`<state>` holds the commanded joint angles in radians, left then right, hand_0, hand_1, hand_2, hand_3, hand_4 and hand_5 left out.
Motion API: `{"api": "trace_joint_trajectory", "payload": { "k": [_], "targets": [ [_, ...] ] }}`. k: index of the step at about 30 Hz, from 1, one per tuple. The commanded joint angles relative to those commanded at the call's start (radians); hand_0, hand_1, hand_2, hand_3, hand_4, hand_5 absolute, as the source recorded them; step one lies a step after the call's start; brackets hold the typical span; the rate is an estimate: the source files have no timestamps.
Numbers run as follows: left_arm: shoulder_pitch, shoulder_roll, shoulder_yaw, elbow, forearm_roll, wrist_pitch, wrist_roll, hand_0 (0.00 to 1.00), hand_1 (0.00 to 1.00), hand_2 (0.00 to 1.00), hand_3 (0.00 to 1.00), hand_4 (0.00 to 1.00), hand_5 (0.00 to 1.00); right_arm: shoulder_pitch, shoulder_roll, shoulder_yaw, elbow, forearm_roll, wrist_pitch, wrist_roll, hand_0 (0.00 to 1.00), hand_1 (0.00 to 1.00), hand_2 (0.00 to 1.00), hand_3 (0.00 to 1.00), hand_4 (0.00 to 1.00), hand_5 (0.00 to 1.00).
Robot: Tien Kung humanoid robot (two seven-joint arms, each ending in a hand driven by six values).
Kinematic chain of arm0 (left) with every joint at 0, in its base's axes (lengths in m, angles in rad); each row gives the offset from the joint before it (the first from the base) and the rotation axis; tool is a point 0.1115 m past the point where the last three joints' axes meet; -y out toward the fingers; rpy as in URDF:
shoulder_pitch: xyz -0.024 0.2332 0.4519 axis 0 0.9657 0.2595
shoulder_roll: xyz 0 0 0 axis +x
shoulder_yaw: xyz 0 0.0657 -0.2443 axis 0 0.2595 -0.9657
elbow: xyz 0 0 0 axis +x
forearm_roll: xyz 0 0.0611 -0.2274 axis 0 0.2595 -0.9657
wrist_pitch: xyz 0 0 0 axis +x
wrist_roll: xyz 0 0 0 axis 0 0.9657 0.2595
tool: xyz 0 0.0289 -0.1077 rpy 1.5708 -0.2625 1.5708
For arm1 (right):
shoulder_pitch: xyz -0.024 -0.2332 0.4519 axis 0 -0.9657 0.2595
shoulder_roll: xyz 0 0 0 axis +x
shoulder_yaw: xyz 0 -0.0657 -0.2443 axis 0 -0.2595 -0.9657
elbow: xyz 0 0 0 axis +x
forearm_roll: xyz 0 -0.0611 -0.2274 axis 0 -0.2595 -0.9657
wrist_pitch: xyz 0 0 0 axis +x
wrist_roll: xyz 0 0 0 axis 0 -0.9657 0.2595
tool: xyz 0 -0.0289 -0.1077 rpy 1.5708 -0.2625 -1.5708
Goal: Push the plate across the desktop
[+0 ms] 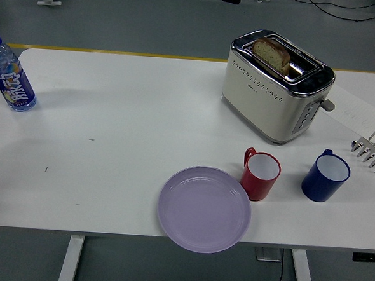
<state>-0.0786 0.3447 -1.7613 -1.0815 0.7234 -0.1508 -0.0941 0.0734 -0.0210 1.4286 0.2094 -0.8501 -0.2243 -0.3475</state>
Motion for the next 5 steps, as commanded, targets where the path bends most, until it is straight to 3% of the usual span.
{"api": "trace_joint_trajectory", "payload": {
  "k": [5],
  "targets": [
    [-0.001,-0.001,-0.001,0.0,0.001,0.0,0.001,0.662,0.707,0.688,0.659,0.564,0.998,0.002,-0.001,0.0,-0.001,0.0,0.002,0.001,0.669,0.664,0.762,0.803,0.535,0.569]
  ]
}}
